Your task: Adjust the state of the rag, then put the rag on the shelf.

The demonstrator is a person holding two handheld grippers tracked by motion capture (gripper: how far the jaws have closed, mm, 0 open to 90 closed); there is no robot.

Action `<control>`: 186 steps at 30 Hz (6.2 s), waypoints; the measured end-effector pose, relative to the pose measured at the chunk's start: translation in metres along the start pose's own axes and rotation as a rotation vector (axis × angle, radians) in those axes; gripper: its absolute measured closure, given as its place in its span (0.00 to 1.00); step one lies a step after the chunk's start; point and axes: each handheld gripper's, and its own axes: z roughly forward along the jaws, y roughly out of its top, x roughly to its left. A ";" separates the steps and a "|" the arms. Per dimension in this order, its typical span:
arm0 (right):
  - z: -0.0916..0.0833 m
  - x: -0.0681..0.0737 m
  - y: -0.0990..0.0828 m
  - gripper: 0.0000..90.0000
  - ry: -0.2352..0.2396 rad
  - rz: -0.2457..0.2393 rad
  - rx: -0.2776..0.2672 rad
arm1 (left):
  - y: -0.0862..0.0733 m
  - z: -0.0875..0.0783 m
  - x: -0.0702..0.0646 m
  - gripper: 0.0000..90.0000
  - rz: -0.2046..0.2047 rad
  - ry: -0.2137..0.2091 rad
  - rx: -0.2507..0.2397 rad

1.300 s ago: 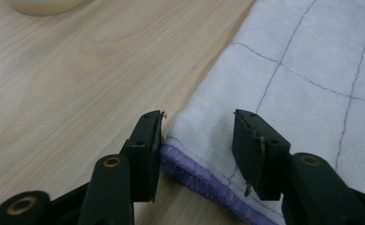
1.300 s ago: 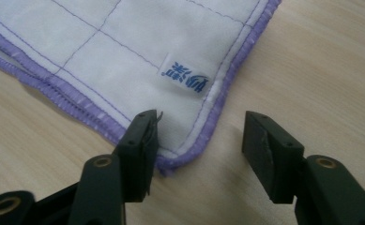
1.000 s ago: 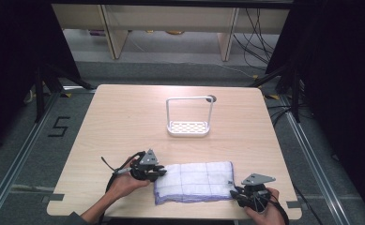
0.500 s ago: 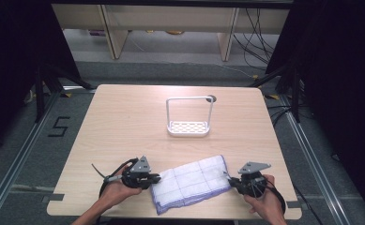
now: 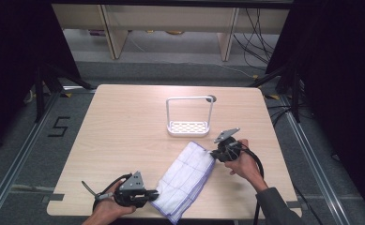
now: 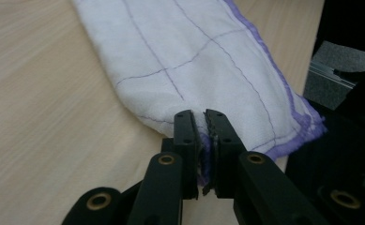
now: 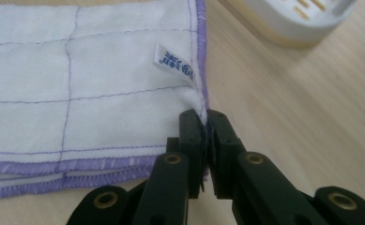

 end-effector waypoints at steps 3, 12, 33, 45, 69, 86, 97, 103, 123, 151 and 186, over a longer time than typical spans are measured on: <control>0.010 -0.002 0.016 0.95 0.017 -0.042 0.038 | 0.002 0.003 -0.010 0.92 -0.003 -0.029 -0.003; 0.036 -0.016 0.052 0.93 0.029 -0.156 0.122 | 0.015 0.031 -0.028 0.91 0.011 -0.027 -0.025; 0.009 -0.019 0.031 0.52 -0.076 0.157 -0.070 | 0.059 0.024 0.037 0.47 -0.136 0.128 -0.164; 0.017 -0.016 0.029 0.49 -0.069 0.193 -0.045 | 0.080 0.064 0.105 0.40 -0.234 0.220 -0.115; 0.048 -0.012 0.030 0.49 -0.077 0.247 0.005 | 0.093 0.103 0.121 0.55 -0.168 0.214 -0.026; 0.048 -0.008 0.030 0.92 0.013 0.218 -0.052 | 0.091 0.099 0.117 0.92 -0.084 0.185 -0.049; 0.036 -0.003 0.036 0.95 0.022 0.175 -0.108 | 0.094 0.085 0.113 0.93 -0.083 0.200 -0.095; 0.024 -0.001 0.037 0.95 0.023 0.157 -0.160 | 0.098 0.075 0.109 0.93 -0.086 0.193 -0.121; 0.002 0.011 0.038 0.95 0.022 0.094 -0.220 | 0.109 0.051 0.088 0.92 -0.051 0.177 -0.161; -0.068 0.038 0.043 0.95 0.023 0.053 -0.345 | 0.137 -0.005 0.052 0.93 0.006 0.111 -0.229; -0.157 -0.008 0.140 0.95 -0.101 0.022 -0.519 | 0.258 -0.067 0.085 0.93 0.052 0.249 -0.326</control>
